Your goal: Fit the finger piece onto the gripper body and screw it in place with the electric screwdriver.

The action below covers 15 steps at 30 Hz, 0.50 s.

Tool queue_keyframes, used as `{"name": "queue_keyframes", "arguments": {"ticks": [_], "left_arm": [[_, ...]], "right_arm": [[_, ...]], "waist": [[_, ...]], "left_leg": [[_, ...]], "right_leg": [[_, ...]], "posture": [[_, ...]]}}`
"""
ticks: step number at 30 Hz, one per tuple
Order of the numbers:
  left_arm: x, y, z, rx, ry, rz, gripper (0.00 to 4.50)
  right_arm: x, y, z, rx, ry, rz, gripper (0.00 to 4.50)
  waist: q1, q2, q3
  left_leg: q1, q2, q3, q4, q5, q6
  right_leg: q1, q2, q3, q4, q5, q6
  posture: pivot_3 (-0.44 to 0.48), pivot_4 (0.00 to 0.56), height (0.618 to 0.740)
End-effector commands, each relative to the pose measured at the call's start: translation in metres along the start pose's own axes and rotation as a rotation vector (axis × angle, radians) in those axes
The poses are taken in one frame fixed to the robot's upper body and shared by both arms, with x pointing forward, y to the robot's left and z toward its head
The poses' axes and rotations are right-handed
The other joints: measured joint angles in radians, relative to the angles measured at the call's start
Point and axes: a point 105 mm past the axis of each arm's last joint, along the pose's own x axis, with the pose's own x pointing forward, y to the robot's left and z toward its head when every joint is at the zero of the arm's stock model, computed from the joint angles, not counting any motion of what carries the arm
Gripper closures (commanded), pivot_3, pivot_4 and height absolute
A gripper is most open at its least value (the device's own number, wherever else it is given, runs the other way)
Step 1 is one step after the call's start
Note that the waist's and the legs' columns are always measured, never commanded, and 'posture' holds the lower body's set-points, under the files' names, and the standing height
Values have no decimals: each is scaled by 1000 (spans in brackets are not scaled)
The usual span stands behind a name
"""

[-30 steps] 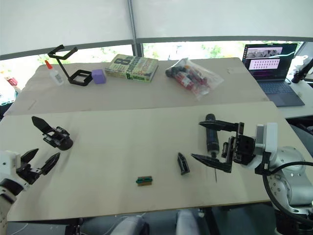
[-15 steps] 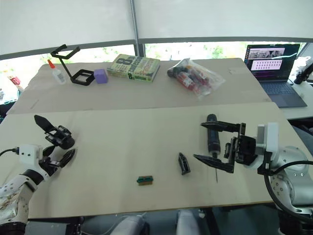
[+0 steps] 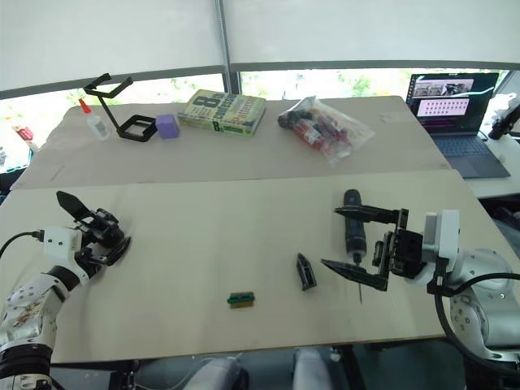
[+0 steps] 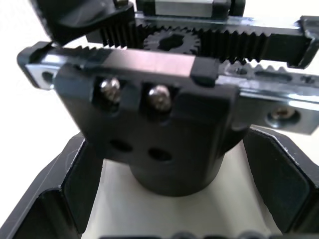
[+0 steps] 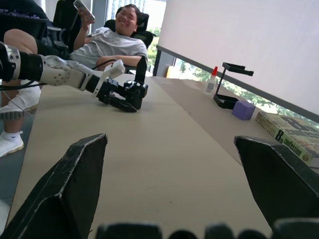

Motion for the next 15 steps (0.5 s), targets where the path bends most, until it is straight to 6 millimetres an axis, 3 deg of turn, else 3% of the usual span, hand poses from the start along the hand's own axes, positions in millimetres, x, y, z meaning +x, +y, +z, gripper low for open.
{"name": "queue_keyframes", "arguments": {"ticks": [1,4,7,10,15], "left_arm": [[1,-3,5,33,-14,-42,62],[5,-9,6,34,-31,-61,834],[11,-17,7,26,-45,-92,2190],[13,-24,18,39,-128,-144,2180],[15,-70,53,95,-287,-420,2180]], "right_arm": [[-5,-1,11,-66,2,-26,0],[-6,0,10,-63,5,-29,0],[-5,3,7,-59,7,-31,0],[-7,5,6,-55,12,-33,0],[-14,7,6,-53,40,-44,0]], "waist": [[0,0,0],[0,0,0],[4,0,0],[6,0,0],[7,-2,1]], "left_leg": [[0,0,0,0,0,0],[0,0,0,0,0,0],[0,0,0,0,0,0],[0,-1,0,0,0,0],[-2,-1,0,2,0,1]], "right_leg": [[0,0,0,0,0,0],[0,0,0,0,0,0],[0,-1,0,0,0,0],[0,-1,-1,0,0,0],[0,-1,-1,-1,0,0]], "posture": [[0,150,740],[0,150,740],[0,150,740],[0,150,740],[0,150,740]]}}
